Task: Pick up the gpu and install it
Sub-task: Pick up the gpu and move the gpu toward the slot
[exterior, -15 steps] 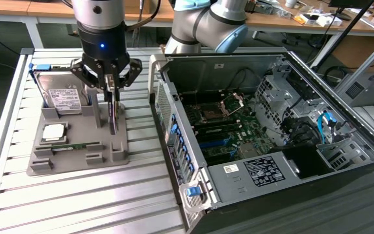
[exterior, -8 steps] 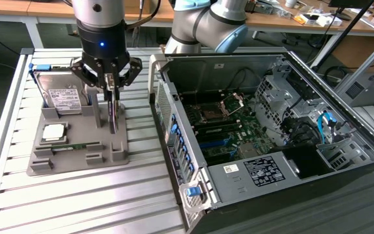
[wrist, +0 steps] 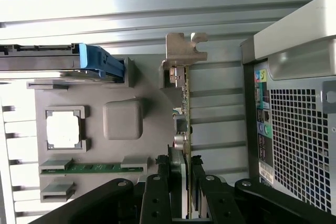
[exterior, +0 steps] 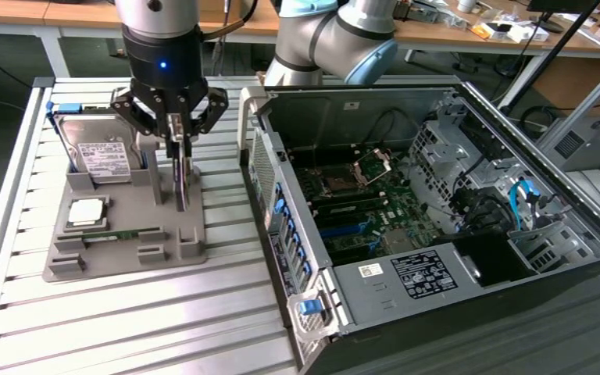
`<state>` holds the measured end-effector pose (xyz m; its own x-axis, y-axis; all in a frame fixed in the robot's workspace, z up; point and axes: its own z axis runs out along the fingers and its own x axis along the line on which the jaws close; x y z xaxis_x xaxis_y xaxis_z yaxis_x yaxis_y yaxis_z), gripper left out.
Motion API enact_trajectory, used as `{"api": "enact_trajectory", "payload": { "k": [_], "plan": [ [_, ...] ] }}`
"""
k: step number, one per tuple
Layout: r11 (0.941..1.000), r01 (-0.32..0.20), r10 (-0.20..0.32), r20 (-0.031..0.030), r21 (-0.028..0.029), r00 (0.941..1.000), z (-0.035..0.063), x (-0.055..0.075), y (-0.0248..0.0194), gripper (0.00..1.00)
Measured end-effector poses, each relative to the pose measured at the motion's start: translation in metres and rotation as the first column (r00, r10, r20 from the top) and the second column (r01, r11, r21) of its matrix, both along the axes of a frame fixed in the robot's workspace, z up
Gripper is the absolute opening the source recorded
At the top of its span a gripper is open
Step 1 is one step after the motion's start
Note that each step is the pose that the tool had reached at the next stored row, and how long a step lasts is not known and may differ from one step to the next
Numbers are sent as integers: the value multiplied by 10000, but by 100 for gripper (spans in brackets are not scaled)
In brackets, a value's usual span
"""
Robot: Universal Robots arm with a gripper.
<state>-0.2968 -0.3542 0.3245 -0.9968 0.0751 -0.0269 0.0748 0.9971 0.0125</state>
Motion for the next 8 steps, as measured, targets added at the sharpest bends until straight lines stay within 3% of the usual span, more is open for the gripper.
{"api": "enact_trajectory", "payload": {
  "k": [8],
  "plan": [
    [10000,0,0,-1,-1,10000,46,0,0,27]
  ]
}}
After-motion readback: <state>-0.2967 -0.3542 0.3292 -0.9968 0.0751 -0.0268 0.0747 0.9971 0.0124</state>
